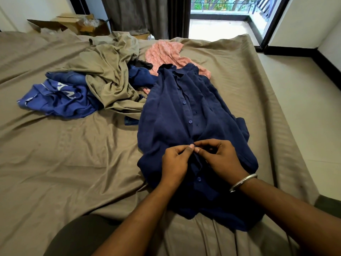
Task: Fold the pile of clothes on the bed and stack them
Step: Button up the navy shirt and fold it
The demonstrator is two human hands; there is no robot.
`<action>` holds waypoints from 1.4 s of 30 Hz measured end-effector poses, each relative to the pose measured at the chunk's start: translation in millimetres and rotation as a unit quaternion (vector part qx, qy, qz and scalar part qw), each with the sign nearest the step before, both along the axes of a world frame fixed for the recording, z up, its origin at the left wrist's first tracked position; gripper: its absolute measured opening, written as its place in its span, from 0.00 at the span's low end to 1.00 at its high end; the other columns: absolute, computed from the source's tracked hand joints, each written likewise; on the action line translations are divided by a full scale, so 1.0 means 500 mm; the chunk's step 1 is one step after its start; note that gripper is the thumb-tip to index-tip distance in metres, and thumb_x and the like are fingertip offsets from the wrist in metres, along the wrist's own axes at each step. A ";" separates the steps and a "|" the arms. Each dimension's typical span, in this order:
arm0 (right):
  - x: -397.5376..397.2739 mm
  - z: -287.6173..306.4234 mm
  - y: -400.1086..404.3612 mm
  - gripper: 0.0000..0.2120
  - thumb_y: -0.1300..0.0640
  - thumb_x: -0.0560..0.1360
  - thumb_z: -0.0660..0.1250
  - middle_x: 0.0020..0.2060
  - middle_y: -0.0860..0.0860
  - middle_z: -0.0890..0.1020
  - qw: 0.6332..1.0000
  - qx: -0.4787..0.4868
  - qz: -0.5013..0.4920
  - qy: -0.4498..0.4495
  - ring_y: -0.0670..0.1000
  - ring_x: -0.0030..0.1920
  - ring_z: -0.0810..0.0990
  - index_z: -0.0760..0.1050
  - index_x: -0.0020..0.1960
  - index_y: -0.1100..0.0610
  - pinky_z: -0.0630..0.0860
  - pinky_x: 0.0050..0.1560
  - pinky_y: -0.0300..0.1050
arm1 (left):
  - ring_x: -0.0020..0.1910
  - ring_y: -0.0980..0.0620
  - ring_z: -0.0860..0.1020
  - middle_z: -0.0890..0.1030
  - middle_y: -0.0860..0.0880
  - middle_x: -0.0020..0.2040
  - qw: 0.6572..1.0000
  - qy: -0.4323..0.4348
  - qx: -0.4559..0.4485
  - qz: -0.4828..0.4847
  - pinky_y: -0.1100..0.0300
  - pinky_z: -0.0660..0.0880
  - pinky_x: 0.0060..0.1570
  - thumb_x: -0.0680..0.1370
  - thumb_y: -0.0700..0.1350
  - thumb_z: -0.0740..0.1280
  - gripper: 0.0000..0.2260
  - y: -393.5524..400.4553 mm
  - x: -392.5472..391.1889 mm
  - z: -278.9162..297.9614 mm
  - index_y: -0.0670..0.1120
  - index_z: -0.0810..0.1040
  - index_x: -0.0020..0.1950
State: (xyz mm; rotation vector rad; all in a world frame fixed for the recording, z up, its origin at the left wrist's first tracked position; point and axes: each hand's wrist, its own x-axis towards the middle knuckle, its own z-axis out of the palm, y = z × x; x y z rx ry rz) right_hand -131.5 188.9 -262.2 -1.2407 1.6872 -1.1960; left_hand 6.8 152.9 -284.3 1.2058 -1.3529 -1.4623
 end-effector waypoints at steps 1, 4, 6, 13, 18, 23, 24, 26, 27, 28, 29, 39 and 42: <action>0.000 0.001 0.001 0.08 0.59 0.72 0.76 0.42 0.47 0.86 1.000 -0.001 0.000 -0.002 0.43 0.44 0.84 0.85 0.50 0.53 0.80 0.50 0.41 | 0.46 0.39 0.83 0.86 0.43 0.41 1.000 0.003 0.001 0.005 0.40 0.79 0.50 0.74 0.54 0.69 0.15 -0.001 -0.001 0.000 0.44 0.86 0.46; 0.004 0.002 0.004 0.09 0.60 0.71 0.76 0.40 0.47 0.86 1.000 -0.007 -0.004 0.010 0.44 0.44 0.85 0.85 0.50 0.54 0.81 0.52 0.42 | 0.43 0.35 0.82 0.85 0.42 0.37 1.000 -0.013 -0.013 0.016 0.38 0.78 0.45 0.74 0.53 0.67 0.14 -0.001 -0.003 -0.003 0.45 0.86 0.43; 0.008 0.002 0.006 0.09 0.60 0.70 0.77 0.38 0.47 0.86 1.000 -0.013 -0.003 0.028 0.44 0.43 0.84 0.85 0.50 0.54 0.81 0.51 0.42 | 0.41 0.35 0.81 0.84 0.43 0.36 0.999 -0.028 -0.027 0.019 0.38 0.78 0.41 0.75 0.53 0.66 0.13 -0.001 -0.002 -0.007 0.47 0.85 0.41; 0.006 -0.003 0.008 0.09 0.60 0.70 0.77 0.37 0.48 0.85 0.998 -0.027 -0.008 0.053 0.45 0.42 0.84 0.85 0.49 0.53 0.82 0.51 0.46 | 0.35 0.40 0.81 0.84 0.45 0.35 0.998 -0.058 -0.030 -0.003 0.43 0.77 0.38 0.79 0.48 0.65 0.11 -0.001 -0.002 -0.010 0.47 0.84 0.41; 0.011 -0.008 0.011 0.07 0.60 0.71 0.77 0.38 0.46 0.86 0.998 -0.034 -0.020 0.042 0.43 0.42 0.84 0.85 0.48 0.53 0.82 0.50 0.46 | 0.29 0.53 0.76 0.80 0.51 0.29 0.997 -0.073 -0.020 0.013 0.52 0.72 0.31 0.79 0.46 0.66 0.12 0.001 -0.001 -0.011 0.48 0.82 0.37; 0.005 -0.017 0.010 0.05 0.59 0.71 0.77 0.38 0.47 0.86 1.000 -0.014 -0.025 0.010 0.47 0.42 0.85 0.84 0.44 0.51 0.82 0.49 0.54 | 0.30 0.55 0.77 0.81 0.52 0.30 0.997 -0.075 -0.019 -0.008 0.54 0.73 0.33 0.78 0.50 0.65 0.11 0.002 0.002 -0.012 0.48 0.83 0.40; 0.003 -0.019 0.009 0.05 0.58 0.70 0.77 0.38 0.48 0.86 1.000 -0.010 -0.026 0.007 0.48 0.42 0.85 0.84 0.44 0.51 0.82 0.49 0.56 | 0.32 0.54 0.79 0.83 0.50 0.33 0.998 -0.067 -0.017 -0.013 0.53 0.75 0.35 0.79 0.48 0.66 0.11 0.003 0.002 -0.009 0.47 0.84 0.42; -0.002 -0.022 0.007 0.05 0.59 0.70 0.77 0.38 0.49 0.86 1.000 -0.006 -0.030 0.003 0.49 0.42 0.85 0.84 0.44 0.51 0.83 0.48 0.56 | 0.35 0.55 0.81 0.84 0.49 0.35 0.999 -0.037 -0.005 -0.017 0.58 0.77 0.36 0.81 0.44 0.66 0.10 0.005 0.000 -0.003 0.43 0.85 0.46; -0.003 -0.022 0.007 0.05 0.59 0.70 0.77 0.38 0.49 0.86 0.999 -0.005 -0.031 -0.001 0.49 0.42 0.85 0.84 0.44 0.51 0.83 0.48 0.56 | 0.35 0.56 0.81 0.84 0.49 0.36 0.999 -0.027 0.002 -0.020 0.61 0.76 0.36 0.81 0.42 0.65 0.10 0.006 0.000 0.000 0.41 0.85 0.46; -0.004 -0.022 0.007 0.05 0.60 0.70 0.77 0.38 0.49 0.86 0.999 -0.004 -0.033 -0.003 0.48 0.42 0.85 0.84 0.44 0.52 0.83 0.48 0.55 | 0.35 0.56 0.81 0.85 0.48 0.36 0.999 -0.024 0.004 -0.026 0.62 0.76 0.36 0.81 0.42 0.65 0.09 0.007 0.000 0.002 0.41 0.85 0.47; -0.004 -0.022 0.008 0.05 0.61 0.70 0.77 0.38 0.49 0.86 0.999 -0.004 -0.035 -0.003 0.48 0.42 0.85 0.84 0.44 0.53 0.83 0.49 0.54 | 0.36 0.55 0.82 0.85 0.48 0.37 0.999 -0.029 0.003 -0.030 0.61 0.76 0.37 0.81 0.42 0.66 0.09 0.008 0.000 0.002 0.41 0.85 0.47; 0.002 -0.015 0.011 0.04 0.53 0.71 0.76 0.35 0.47 0.85 0.998 0.002 -0.040 0.042 0.45 0.37 0.84 0.84 0.42 0.52 0.82 0.42 0.44 | 0.37 0.57 0.82 0.84 0.55 0.37 0.985 -0.164 -0.048 -0.022 0.51 0.81 0.39 0.79 0.50 0.66 0.08 0.019 0.002 0.010 0.51 0.85 0.47; 0.003 -0.017 0.012 0.02 0.54 0.72 0.75 0.35 0.45 0.85 0.997 -0.008 -0.042 0.063 0.42 0.39 0.84 0.85 0.43 0.52 0.81 0.44 0.41 | 0.29 0.57 0.79 0.82 0.53 0.30 0.991 -0.135 -0.020 -0.014 0.57 0.75 0.30 0.78 0.47 0.68 0.08 0.015 0.004 0.021 0.48 0.86 0.44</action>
